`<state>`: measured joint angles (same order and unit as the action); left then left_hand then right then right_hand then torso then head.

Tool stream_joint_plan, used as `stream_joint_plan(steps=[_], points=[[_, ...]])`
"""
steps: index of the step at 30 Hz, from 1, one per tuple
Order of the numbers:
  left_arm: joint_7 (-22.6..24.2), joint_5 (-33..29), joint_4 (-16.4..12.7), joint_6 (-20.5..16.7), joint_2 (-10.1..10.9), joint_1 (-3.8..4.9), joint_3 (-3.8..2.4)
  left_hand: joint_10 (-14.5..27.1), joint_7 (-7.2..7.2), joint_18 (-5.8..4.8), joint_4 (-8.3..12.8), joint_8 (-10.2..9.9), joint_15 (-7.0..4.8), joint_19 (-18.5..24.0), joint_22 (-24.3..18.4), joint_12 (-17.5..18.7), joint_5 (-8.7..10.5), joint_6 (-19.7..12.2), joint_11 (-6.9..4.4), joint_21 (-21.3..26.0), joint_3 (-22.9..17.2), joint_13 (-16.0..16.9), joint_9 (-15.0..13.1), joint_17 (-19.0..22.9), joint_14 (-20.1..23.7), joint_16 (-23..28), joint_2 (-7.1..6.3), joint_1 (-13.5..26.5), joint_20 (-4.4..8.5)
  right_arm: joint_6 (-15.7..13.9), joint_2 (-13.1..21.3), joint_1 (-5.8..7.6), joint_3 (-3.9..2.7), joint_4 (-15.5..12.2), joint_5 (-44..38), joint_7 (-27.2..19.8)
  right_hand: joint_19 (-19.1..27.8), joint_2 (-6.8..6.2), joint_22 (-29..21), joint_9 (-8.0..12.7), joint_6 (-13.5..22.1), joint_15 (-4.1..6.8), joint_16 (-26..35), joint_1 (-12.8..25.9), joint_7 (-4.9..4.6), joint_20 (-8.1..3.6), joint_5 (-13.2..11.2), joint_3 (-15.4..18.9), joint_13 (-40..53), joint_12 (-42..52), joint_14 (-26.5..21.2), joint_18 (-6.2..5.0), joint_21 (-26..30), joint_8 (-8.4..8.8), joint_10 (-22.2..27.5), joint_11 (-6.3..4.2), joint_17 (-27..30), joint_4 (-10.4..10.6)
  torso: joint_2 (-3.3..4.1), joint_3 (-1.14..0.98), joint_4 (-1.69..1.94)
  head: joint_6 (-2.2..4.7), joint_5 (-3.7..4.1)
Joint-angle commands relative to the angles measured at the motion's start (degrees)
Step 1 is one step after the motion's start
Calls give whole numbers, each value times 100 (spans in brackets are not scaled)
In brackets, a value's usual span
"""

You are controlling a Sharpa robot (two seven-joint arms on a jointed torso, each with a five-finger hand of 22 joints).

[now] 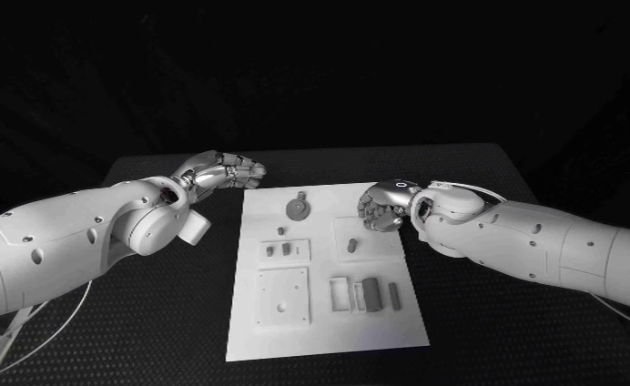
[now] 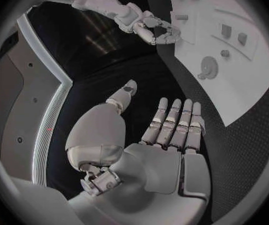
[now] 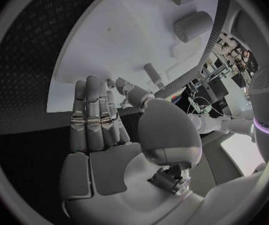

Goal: Assemble the parts on the task board

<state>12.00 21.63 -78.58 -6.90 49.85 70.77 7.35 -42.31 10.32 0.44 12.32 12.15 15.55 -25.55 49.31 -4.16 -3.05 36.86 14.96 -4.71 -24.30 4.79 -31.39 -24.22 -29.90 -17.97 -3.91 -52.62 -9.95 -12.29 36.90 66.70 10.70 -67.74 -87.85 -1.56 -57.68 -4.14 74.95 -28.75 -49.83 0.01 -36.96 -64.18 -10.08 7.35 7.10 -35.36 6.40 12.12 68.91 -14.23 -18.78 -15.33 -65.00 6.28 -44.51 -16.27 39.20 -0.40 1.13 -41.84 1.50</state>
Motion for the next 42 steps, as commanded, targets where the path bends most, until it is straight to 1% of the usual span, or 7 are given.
stream_joint_plan(steps=[1, 10, 13, 15, 21, 31, 42], points=[[82, -43, -11, 98, -8, 3, -4, -10, 309, 109, 37, 31, 8, -59, -8, 13, -31, 54, 35, -4, 1, -10, -6, -9, -40, -32, 61, -3, 1, 248, -31, -78, 82, 35, -270, 126, -76, 55, 96, 8, -64, 10, -62, -7, 9, -9, 16, 11, 27, -18, 62, -77, -45, -36, -83, -8, -35, -28, -1, -3, -6, -25, -6], [67, -43, -4, 85, -2, 3, -4, -22, 320, 117, 55, 45, -2, -86, -15, 13, -23, 76, 35, -5, 7, -22, -6, -19, -79, -52, 61, 2, 5, 245, -31, -99, 168, 38, -515, 192, -167, 16, 118, 6, -171, 58, -174, 9, 58, -46, 17, 36, 131, -10, 105, -77, -84, -90, -228, -61, -97, -19, -1, -5, -5, -62, -16], [68, -43, 1, 79, 2, 3, -4, -25, 323, 118, 65, 49, -4, -90, -17, 14, -22, 82, 34, -4, 8, -25, -6, -21, -85, -55, 58, -3, 7, 85, -35, -102, 283, -6, -745, 234, -188, -1, 120, -1, -212, 74, -199, 0, 77, -58, 17, 34, 167, -7, 116, -77, -93, -112, -273, -78, -108, -23, -2, -7, -13, -71, -33], [70, -43, -1, 78, -2, 3, -4, -27, 323, 118, 69, 52, -5, -93, -18, 13, -21, 87, 34, -4, 8, -26, -6, -22, -88, -56, 58, -5, 7, -11, -56, -106, 311, -31, -871, 264, -202, -13, 121, -5, -234, 83, -212, -12, 87, -65, 18, 30, 188, -7, 125, -77, -99, -123, -297, -88, -113, -24, -4, -8, -13, -73, -38], [81, -30, 0, 45, 4, 3, -4, -25, 346, 122, 89, 47, -9, -111, -22, 19, -20, 79, 36, -4, 13, -36, 1, -26, -103, -62, 52, -6, 10, -184, -59, -139, 325, -64, -1036, 351, -255, -11, 124, -14, -283, 106, -250, -34, 109, -86, 18, 24, 237, -9, 170, -77, -126, -147, -351, -111, -123, -25, -2, -11, -8, -82, -43], [91, -27, 11, 26, 6, 3, -4, -14, 244, 122, 148, -4, -14, -140, -36, 26, -9, -35, 42, 3, 25, -58, 30, -30, -121, -66, 35, -24, 14, -248, -72, -200, 341, 0, -1250, 424, -387, -1, 132, -30, -375, 148, -319, -94, 149, -148, 16, 24, 324, -20, 273, -77, -209, -189, -451, -153, -138, -35, -2, -8, -11, -96, -11], [82, -21, 19, 33, 25, 3, -4, -24, 275, 121, 172, 6, -16, -145, -41, 20, -8, -25, 39, 8, 30, -61, 27, -33, -129, -68, 29, -34, 16, -283, -37, -265, 347, -25, -1375, 438, -491, -8, 133, -54, -514, 202, -389, -186, 207, -204, 17, 17, 414, -16, 380, -77, -288, -249, -594, -209, -157, -42, -1, -6, -9, -132, -17]])
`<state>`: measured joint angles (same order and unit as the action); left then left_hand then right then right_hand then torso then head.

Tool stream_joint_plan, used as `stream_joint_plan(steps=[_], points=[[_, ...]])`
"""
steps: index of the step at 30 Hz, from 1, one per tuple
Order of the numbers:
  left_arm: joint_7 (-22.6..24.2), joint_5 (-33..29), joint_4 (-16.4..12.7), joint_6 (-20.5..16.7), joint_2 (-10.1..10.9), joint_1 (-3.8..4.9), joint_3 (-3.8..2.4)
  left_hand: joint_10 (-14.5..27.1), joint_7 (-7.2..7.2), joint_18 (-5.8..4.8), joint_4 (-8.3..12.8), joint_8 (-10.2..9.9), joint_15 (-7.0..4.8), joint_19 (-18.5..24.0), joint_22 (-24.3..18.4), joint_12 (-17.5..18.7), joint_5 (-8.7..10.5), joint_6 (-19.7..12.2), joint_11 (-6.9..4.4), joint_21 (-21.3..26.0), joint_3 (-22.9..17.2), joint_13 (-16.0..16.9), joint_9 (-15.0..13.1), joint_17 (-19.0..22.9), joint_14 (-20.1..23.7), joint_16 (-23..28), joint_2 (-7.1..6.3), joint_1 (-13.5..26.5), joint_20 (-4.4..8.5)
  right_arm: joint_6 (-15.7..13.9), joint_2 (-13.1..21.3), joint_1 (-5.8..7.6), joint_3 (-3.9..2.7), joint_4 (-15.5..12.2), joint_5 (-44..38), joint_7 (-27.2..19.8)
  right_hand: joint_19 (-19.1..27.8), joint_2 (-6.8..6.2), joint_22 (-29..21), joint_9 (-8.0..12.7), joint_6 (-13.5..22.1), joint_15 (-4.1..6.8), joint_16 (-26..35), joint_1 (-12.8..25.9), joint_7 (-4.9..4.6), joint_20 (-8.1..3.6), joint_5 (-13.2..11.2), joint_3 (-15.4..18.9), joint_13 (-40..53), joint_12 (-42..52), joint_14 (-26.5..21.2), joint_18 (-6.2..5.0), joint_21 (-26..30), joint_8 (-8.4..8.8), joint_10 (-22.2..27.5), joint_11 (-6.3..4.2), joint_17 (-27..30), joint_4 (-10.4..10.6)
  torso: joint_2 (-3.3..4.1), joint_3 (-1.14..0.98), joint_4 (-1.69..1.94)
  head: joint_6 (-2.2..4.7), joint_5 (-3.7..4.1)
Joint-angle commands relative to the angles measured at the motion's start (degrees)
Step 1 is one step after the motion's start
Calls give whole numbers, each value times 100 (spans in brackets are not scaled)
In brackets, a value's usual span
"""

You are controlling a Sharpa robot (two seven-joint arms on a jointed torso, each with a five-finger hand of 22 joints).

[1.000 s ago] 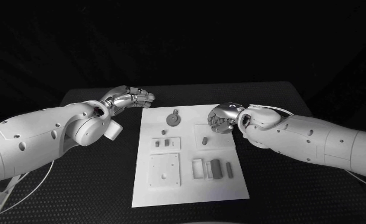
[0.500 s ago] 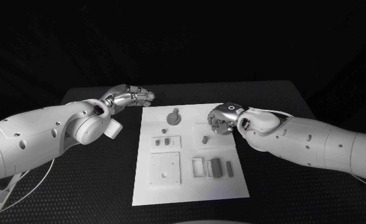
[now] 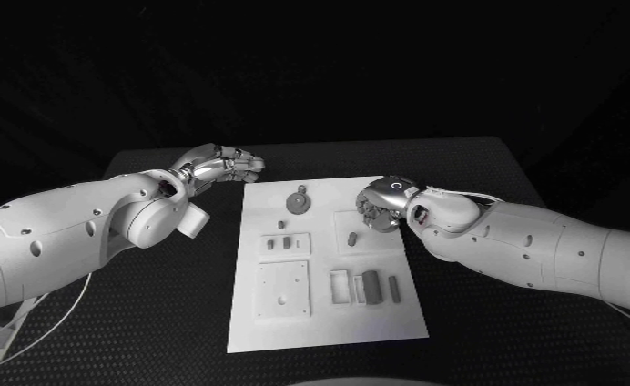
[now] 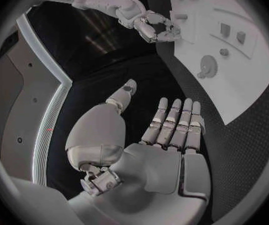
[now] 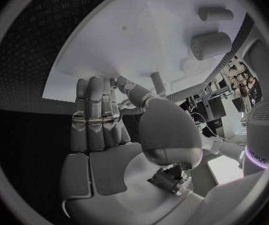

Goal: Assemble the parts on the task board

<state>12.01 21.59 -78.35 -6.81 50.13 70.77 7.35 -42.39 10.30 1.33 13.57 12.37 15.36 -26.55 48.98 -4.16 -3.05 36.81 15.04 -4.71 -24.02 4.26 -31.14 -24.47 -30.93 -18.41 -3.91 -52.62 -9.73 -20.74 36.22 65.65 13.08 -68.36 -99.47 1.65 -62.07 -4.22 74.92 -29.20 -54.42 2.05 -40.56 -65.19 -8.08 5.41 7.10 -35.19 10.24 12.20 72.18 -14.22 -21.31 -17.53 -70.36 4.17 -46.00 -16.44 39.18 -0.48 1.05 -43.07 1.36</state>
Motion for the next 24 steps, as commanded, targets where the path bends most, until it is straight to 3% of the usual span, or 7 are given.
stream_joint_plan(steps=[1, 8, 24], points=[[82, -13, -4, 23, -3, 3, -4, -16, 278, 31, 47, -16, 3, -45, -8, 20, -8, -20, 31, 8, 2, -8, 2, -7, -26, -24, 29, -35, -6, 565, 33, -163, 109, 33, -250, 130, -69, 5, 136, -16, -87, 12, -48, -114, 22, -20, 17, -4, 48, -19, 73, -78, -51, -43, -91, -11, -17, -28, -1, 2, -1, -10, -2], [82, 29, 12, 25, -3, 2, -4, -13, 265, 29, 73, -32, 2, -53, -13, 23, -7, -62, 33, 12, 2, -14, 11, -9, -34, -26, 28, -49, -5, 580, 52, -182, 109, -2, -331, 134, -236, 96, 144, -148, -353, 134, -217, -367, 134, -115, 16, -6, 219, 76, 197, -78, -204, -202, -379, -141, -103, -45, 1, 1, 3, 4, 7], [62, 33, 29, 35, -17, 2, -4, -5, 271, 27, 83, -33, 1, -55, -16, 28, -8, -70, 36, 15, 6, -18, 12, -9, -35, -25, 22, -50, -5, 406, 71, -197, 107, -5, -389, 129, -305, 117, 142, -266, -450, 191, -334, -471, 185, -162, 23, -40, 364, 87, 220, -78, -333, -263, -494, -197, -162, -39, 0, -1, 1, 5, 24]])
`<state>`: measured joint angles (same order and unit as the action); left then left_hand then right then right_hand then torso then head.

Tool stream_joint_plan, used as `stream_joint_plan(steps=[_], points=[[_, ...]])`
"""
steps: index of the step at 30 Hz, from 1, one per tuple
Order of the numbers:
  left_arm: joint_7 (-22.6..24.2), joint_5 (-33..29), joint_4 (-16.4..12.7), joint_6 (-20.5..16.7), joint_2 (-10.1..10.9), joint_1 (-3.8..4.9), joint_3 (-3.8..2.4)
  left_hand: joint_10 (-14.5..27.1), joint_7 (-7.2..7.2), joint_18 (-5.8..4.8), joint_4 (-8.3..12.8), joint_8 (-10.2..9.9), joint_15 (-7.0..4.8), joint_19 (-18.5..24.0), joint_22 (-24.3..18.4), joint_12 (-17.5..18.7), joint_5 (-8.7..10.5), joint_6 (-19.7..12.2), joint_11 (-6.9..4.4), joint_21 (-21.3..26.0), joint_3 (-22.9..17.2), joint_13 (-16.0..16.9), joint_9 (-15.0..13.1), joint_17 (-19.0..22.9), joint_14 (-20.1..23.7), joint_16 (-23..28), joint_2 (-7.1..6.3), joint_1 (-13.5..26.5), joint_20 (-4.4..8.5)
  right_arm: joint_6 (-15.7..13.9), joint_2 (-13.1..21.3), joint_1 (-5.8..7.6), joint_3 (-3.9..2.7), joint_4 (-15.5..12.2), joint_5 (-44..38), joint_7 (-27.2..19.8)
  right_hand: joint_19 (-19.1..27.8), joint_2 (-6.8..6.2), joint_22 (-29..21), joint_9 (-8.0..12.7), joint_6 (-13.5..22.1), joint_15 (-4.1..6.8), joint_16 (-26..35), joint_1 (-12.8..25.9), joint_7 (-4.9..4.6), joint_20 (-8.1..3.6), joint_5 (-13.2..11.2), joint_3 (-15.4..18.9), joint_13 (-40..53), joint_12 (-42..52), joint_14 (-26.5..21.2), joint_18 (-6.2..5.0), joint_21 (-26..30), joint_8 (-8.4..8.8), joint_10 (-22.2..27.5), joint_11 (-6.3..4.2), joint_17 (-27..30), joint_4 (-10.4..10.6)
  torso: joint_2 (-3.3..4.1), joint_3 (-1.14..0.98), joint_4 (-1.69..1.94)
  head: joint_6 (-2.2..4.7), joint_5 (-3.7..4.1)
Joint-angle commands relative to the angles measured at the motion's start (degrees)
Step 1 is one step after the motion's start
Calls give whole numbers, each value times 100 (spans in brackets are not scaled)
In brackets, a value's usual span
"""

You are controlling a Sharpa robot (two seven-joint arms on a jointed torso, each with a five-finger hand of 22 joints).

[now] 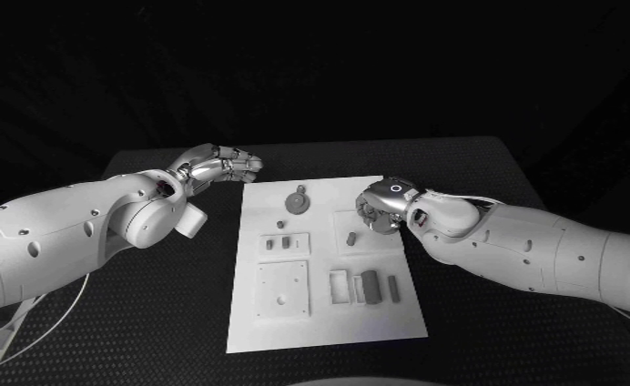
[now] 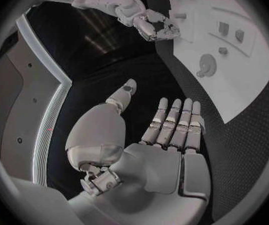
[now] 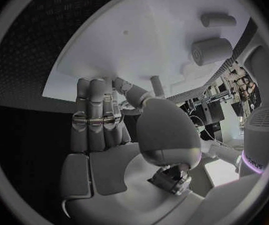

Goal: Assemble the parts on the task board

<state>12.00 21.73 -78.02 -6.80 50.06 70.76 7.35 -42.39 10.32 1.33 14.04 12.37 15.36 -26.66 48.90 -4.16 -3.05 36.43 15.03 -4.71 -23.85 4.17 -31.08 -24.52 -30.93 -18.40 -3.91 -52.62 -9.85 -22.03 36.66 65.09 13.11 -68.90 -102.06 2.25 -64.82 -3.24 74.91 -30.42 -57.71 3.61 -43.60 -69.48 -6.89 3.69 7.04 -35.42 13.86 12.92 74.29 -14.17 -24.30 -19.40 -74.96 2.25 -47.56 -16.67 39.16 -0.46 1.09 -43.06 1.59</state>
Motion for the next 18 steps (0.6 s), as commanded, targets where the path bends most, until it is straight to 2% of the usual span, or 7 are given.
stream_joint_plan(steps=[1, 4, 9, 14, 18], points=[[61, 20, -2, 31, -12, 3, -4, -4, 270, 27, 37, -33, 1, -44, -9, 28, -8, -32, 36, 15, -11, -10, 6, -5, -35, -25, 21, -50, 7, 519, 27, -142, 104, 49, -130, 69, -30, 10, 141, -154, -122, 35, -32, -53, 68, 11, 34, -45, 12, 12, 5, -83, -37, -77, -37, -5, -6, -12, 1, -3, -4, 6, 1], [59, 20, 0, 36, -15, 3, -4, -1, 280, 26, 39, -35, 2, -45, -10, 29, -7, -38, 37, 17, -9, -11, 7, -5, -34, -24, 19, -49, 7, 477, 23, -143, 104, 50, -130, 69, -56, -154, 138, -249, -123, 26, -61, 10, 69, 28, 37, -542, 119, -32, -1, -83, -71, -64, -52, -1, 1, 22, 2, -3, -3, 6, 4], [49, 20, 8, 39, -18, 3, -4, 2, 295, 25, 41, -36, 1, -45, -12, 29, -7, -43, 38, 18, -7, -12, 8, -5, -36, -24, 18, -46, 7, 333, 31, -143, 104, 46, 2, 33, -35, -135, 136, -288, -109, 23, -56, 47, 68, 30, 33, -632, 159, -61, -27, -83, -79, -55, -37, 8, 10, 23, 2, -3, -3, 7, 5], [43, 18, 18, 39, -17, 3, -4, 3, 307, 24, 43, -36, 0, -45, -13, 30, -8, -44, 39, 20, -7, -13, 8, -6, -40, -25, 18, -46, 8, 406, 35, -142, 103, 39, 150, 8, 61, -122, 133, -311, -5, -30, 3, 84, 27, 58, 29, -722, 183, -179, -134, -83, -64, 19, 96, 62, 46, 14, -1, 2, 0, 8, 10], [29, 18, 19, 49, -15, 3, -4, 5, 313, 22, 45, -35, -1, -45, -14, 30, -7, -44, 40, 22, -6, -14, 8, -8, -45, -28, 15, -44, 7, 433, 43, -142, 103, 53, 181, 9, 148, -139, 137, -317, 34, -149, 29, 74, 7, 83, 25, -760, 106, -436, -205, -82, -51, 63, 472, 199, 60, 3, 1, 3, 3, 3, 10]])
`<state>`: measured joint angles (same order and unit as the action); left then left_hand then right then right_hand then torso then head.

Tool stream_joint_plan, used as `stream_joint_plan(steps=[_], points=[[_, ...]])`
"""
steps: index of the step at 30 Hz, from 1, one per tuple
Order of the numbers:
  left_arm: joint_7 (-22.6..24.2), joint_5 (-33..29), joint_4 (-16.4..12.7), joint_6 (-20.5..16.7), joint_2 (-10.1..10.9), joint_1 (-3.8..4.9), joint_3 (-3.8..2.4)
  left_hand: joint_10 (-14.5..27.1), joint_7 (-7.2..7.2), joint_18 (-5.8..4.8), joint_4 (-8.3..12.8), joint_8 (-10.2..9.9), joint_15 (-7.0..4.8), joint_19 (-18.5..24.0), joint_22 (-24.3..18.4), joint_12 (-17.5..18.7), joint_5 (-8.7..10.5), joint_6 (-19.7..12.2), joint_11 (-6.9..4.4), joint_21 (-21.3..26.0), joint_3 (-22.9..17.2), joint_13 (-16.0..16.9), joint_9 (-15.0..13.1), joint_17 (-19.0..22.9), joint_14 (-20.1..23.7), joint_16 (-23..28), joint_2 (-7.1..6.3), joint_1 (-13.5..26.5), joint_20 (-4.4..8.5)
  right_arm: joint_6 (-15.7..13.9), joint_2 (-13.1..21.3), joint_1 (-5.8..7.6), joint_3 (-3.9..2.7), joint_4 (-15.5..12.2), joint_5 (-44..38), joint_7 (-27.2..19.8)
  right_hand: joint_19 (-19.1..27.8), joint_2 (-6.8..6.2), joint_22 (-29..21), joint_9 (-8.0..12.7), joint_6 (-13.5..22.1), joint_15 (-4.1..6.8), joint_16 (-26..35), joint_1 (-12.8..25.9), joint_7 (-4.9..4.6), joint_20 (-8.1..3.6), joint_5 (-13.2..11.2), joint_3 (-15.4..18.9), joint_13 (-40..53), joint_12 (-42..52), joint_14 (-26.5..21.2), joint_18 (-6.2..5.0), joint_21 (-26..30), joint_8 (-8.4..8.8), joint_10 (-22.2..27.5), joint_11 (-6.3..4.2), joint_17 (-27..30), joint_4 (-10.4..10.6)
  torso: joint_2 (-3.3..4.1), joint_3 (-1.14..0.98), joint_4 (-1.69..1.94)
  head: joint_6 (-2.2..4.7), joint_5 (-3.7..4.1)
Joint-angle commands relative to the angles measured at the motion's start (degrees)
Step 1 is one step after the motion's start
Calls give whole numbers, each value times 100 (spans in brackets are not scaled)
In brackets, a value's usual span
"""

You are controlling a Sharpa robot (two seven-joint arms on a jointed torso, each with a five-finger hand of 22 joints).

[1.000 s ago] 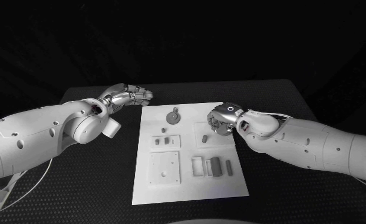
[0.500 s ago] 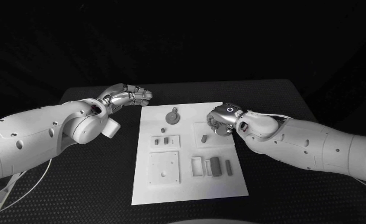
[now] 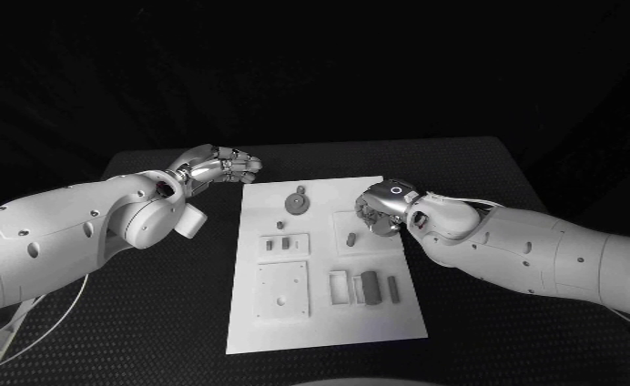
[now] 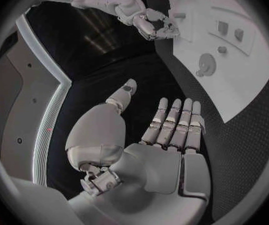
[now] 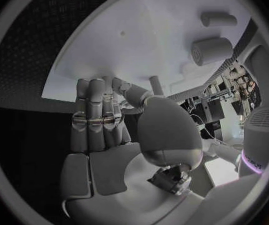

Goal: Assemble the parts on the task board

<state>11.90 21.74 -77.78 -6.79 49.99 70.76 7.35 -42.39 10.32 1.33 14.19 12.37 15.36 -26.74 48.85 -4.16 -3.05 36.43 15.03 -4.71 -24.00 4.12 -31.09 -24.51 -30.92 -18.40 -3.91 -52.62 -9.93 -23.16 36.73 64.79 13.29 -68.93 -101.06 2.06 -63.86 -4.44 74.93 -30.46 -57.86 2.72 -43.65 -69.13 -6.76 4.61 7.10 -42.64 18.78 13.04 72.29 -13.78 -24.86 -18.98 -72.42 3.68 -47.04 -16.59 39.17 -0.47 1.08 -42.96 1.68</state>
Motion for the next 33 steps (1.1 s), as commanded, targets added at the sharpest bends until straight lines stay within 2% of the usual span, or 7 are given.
stream_joint_plan(steps=[1, 4, 7, 13, 18, 26, 33], points=[[36, 17, -5, 52, -7, 3, -4, 6, 313, 23, 30, -35, -1, -36, -10, 30, -7, -45, 40, 22, 10, -10, 9, -9, -46, -28, 14, -44, 16, 553, 36, -112, 85, 59, 111, 29, 56, -25, 136, -315, 51, -65, 32, 40, -8, -7, 18, -37, -387, -454, -7, -122, 4, 24, 220, 61, 8, -6, 0, 4, 3, -7, 1], [28, 17, -6, 52, -5, 3, -4, 9, 314, 21, 31, -34, -1, -35, -11, 31, -7, -46, 41, 24, 11, -11, 9, -10, -49, -29, 11, -42, 15, 592, 38, -112, 85, 78, 184, 45, 77, -54, 138, -311, 88, -86, 29, 30, -24, 1, 17, -37, -399, -496, -22, -122, -3, 54, 255, 83, 7, -8, -1, 5, 1, -4, 2], [26, 21, -7, 53, -4, 3, -4, 12, 313, 20, 32, -34, -2, -34, -11, 32, -7, -47, 42, 25, 12, -11, 9, -10, -50, -30, 9, -41, 15, 576, 41, -112, 86, 87, 274, 52, 136, -175, 136, -274, 218, -159, 47, 98, -85, 29, 15, -3, -458, -634, -82, -116, 4, 149, 447, 162, 17, 8, -1, 5, 1, -6, 2], [16, 22, -5, 56, -1, 3, -4, 17, 310, 17, 34, -33, -3, -30, -13, 34, -5, -47, 44, 29, 15, -13, 8, -11, -55, -32, 4, -38, 14, 528, 51, -112, 86, 96, 368, 84, 217, -519, 132, -134, 650, -294, 62, 282, -283, 76, 17, 54, -599, -888, -173, -120, 5, 428, 799, 305, 37, 80, 0, 5, 3, -7, 6], [15, 22, 1, 58, 1, 3, -4, 20, 300, 14, 37, -30, -3, -26, -15, 34, -4, -47, 45, 32, 16, -14, 8, -12, -59, -33, 2, -38, 14, 506, 62, -111, 86, 88, 376, 102, 260, -706, 134, -80, 777, -354, 51, 326, -345, 96, 17, 45, -677, -938, -223, -122, 0, 505, 941, 368, 43, 161, 0, 2, 0, -8, 6], [11, 23, 10, 76, 1, 3, -4, 23, 288, 11, 39, -26, -5, -24, -17, 33, -3, -45, 45, 35, 16, -14, 6, -14, -64, -36, 3, -37, 14, 442, 77, -111, 86, 49, 381, 38, 288, -797, 138, -52, 814, -383, 21, 300, -362, 104, 13, 28, -740, -924, -255, -122, -19, 524, 1036, 397, 41, 218, 0, 1, 0, -13, 3], [4, 23, 16, 91, -5, 3, -4, 24, 288, 10, 39, -21, -6, -23, -18, 32, -2, -38, 46, 36, 18, -14, 4, -15, -70, -38, 4, -34, 15, 274, 73, -111, 86, 18, 377, -72, 263, -675, 145, -96, 535, -326, -58, 200, -247, 82, 9, 25, -726, -828, -235, -122, -97, 363, 862, 335, 26, 200, 2, -1, 0, -15, 4]])
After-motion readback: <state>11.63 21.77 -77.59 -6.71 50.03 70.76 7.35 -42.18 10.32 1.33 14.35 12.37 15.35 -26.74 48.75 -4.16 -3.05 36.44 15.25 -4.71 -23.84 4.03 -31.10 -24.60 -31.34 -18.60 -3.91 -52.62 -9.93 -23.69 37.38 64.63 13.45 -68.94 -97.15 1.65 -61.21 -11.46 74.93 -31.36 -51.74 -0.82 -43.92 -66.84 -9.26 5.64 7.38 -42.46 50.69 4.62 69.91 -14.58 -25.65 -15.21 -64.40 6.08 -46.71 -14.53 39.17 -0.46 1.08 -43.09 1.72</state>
